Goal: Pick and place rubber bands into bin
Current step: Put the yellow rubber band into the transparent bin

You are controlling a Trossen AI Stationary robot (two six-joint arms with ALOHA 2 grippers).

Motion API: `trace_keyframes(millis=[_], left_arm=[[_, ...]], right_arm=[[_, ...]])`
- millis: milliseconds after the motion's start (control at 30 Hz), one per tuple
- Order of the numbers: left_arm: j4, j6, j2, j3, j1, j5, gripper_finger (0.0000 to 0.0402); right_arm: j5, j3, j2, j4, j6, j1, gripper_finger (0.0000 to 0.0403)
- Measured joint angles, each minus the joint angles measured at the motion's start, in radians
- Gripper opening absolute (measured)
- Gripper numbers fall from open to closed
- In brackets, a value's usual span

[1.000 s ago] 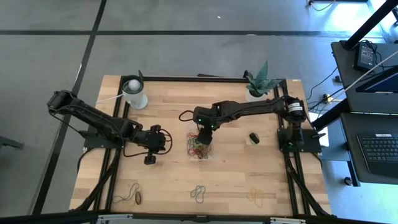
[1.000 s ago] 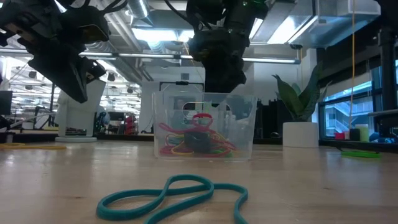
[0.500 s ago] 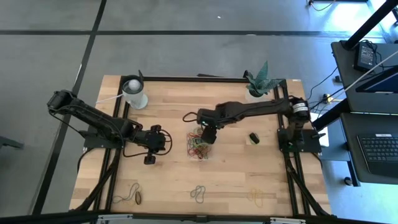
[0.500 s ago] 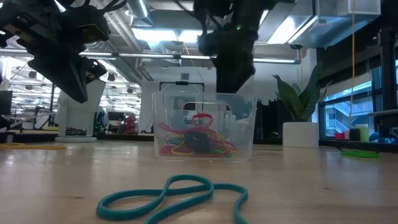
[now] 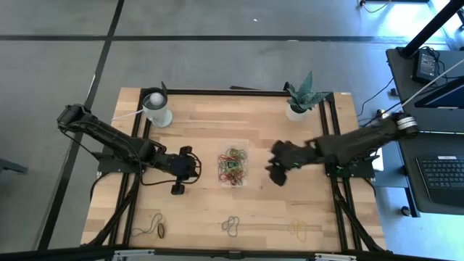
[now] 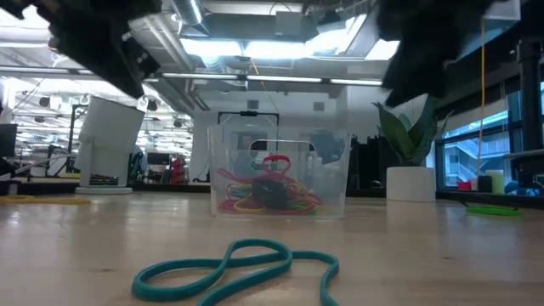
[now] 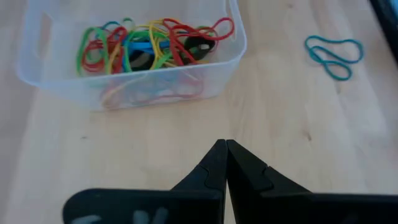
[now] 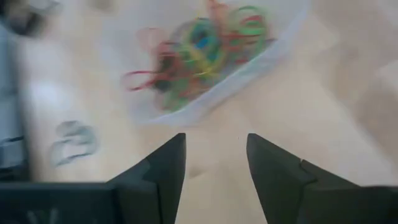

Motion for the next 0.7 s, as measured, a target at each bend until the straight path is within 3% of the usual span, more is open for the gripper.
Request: trace_keyframes(millis=[133, 267, 500, 600, 700], left_arm=[[-0.132, -0.022, 0.067, 0.123, -0.033, -0.04, 0.0003], [-0.278, -0.142, 0.174, 0.25, -0.069, -0.052, 0.0003], [-0.585, -0.61, 0.376, 0.452, -0.166, 0.068, 0.0003], [-0.611, -0.815, 0.426, 0.483, -0.223, 0.111, 0.0003], [-0.593, -1.033, 0.456, 0.49, -0.283, 0.13, 0.0003]], right_arm=[[0.008, -0.125, -0.149, 0.073, 0.081, 0.131, 0.0156], [0.008, -0.2, -0.229, 0.085, 0.186, 0.247, 0.0115], [-0.004, -0.276, -0.246, 0.082, 0.301, 0.363, 0.0033], [-0.003, -0.293, -0.246, 0.081, 0.301, 0.377, 0.0007], [-0.003, -0.294, -0.244, 0.075, 0.296, 0.383, 0.0009]])
